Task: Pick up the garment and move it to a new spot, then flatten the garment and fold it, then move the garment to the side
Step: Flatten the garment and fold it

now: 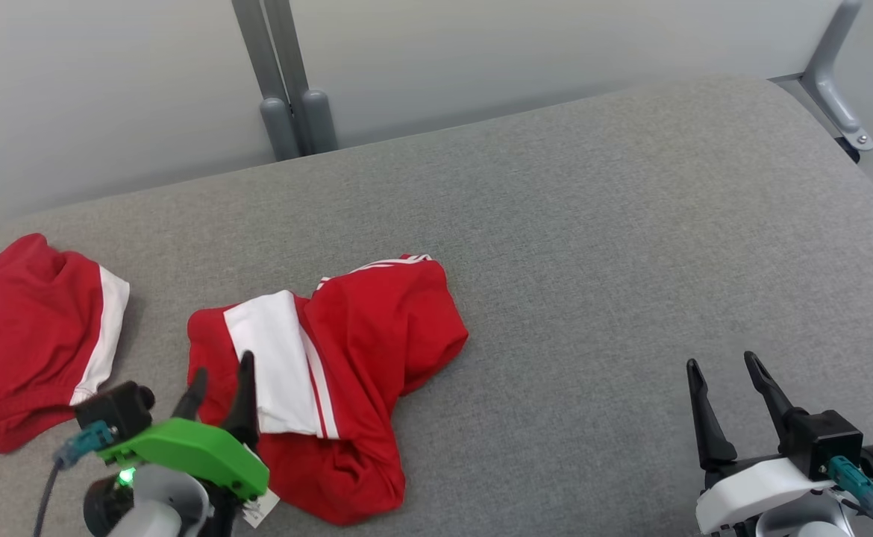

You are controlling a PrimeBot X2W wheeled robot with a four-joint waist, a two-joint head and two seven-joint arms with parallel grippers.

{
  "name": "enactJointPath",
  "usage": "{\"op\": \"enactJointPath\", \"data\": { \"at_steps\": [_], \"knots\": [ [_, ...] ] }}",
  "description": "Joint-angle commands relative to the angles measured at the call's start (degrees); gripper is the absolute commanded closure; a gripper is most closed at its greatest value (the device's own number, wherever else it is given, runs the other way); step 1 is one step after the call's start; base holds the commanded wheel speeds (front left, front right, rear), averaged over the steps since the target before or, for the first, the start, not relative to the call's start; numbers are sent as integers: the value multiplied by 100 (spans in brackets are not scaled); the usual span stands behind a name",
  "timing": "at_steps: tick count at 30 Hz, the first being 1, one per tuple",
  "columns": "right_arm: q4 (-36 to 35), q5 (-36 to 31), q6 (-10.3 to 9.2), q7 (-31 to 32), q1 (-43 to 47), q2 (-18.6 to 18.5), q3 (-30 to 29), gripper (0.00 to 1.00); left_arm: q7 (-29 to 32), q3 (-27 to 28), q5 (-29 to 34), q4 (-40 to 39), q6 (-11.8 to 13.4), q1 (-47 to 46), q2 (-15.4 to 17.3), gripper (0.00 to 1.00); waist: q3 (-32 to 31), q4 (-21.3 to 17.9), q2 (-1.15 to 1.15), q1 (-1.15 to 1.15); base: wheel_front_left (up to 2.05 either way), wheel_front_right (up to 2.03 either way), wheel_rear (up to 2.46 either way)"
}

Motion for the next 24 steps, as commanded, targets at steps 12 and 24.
{"op": "enactJointPath", "data": {
  "at_steps": [12,24],
  "knots": [
    [-3,17,-1,-19,-166,-13,115,0,457,-265,-386,-247,144,441,-347,0,144,255,0,0,0,0,0],
    [38,48,-1,-18,-219,-24,147,0,418,-360,-222,113,-266,-142,-437,100,187,46,0,0,0,0,0]
  ]
}}
